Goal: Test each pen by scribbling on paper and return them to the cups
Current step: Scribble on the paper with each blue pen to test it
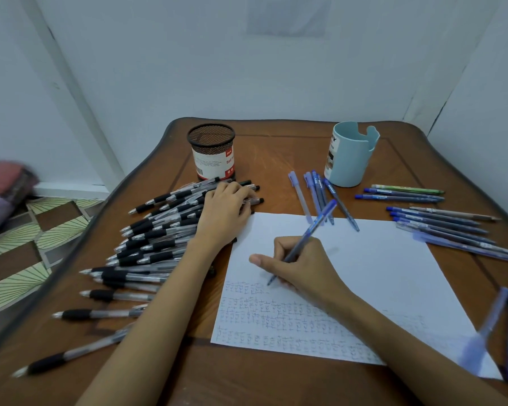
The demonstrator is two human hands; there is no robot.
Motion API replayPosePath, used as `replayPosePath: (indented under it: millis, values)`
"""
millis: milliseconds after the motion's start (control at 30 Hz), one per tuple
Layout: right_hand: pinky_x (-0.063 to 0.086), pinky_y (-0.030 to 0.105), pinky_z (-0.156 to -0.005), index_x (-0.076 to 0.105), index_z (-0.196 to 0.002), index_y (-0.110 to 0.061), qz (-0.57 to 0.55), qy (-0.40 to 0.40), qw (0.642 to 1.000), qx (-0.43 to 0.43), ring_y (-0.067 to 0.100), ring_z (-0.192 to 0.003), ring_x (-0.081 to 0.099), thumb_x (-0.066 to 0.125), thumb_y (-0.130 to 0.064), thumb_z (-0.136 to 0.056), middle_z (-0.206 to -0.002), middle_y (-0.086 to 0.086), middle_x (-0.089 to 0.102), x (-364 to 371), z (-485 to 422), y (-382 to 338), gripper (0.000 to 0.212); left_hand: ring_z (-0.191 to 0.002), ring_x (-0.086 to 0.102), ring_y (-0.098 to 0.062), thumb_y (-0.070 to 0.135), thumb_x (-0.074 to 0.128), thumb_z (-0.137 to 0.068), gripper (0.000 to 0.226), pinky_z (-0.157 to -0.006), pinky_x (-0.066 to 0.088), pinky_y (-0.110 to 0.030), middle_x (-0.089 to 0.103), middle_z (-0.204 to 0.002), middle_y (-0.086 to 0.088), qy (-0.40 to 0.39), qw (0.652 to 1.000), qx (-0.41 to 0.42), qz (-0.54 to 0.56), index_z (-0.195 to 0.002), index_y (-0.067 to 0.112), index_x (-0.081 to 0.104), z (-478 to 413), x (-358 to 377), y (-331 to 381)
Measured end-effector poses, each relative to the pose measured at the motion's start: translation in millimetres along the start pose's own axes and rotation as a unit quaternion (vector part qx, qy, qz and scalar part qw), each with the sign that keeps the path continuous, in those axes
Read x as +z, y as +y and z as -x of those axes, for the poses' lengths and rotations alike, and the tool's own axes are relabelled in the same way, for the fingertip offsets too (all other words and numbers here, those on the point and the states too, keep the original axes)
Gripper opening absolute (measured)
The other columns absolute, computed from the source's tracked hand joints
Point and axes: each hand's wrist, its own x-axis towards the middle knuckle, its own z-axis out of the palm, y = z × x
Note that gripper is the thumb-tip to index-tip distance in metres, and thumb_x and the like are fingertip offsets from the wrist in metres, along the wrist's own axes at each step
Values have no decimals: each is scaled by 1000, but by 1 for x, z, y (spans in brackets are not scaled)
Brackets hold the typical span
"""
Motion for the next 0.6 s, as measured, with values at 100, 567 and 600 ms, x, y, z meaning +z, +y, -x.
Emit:
replayPosePath:
  millis: [100,567,600]
  values:
    - [37,20,-46,42,-47,-9,20,9,1000,12,11,-40,40,68,-12,-85,-42,0,39,0,-2,6,46,-117,40,-21,20,45,-97,26,-90,30,-35,55,-118,-1,-3,1000,-1,-1,-119,21,57,0,0,0]
    - [33,23,-53,36,-48,-12,52,-30,998,8,9,-46,32,60,0,-84,-45,-4,29,3,-3,6,45,-119,39,-21,21,43,-98,27,-95,30,-36,54,-121,-1,-14,1000,-4,5,-121,22,56,-1,0,0]
    - [33,23,-53,36,-48,-13,50,-31,998,9,9,-46,31,60,0,-84,-45,-5,28,3,-3,6,45,-120,38,-20,21,43,-98,27,-95,30,-36,54,-121,-1,-14,1000,-4,4,-121,22,56,-1,0,0]
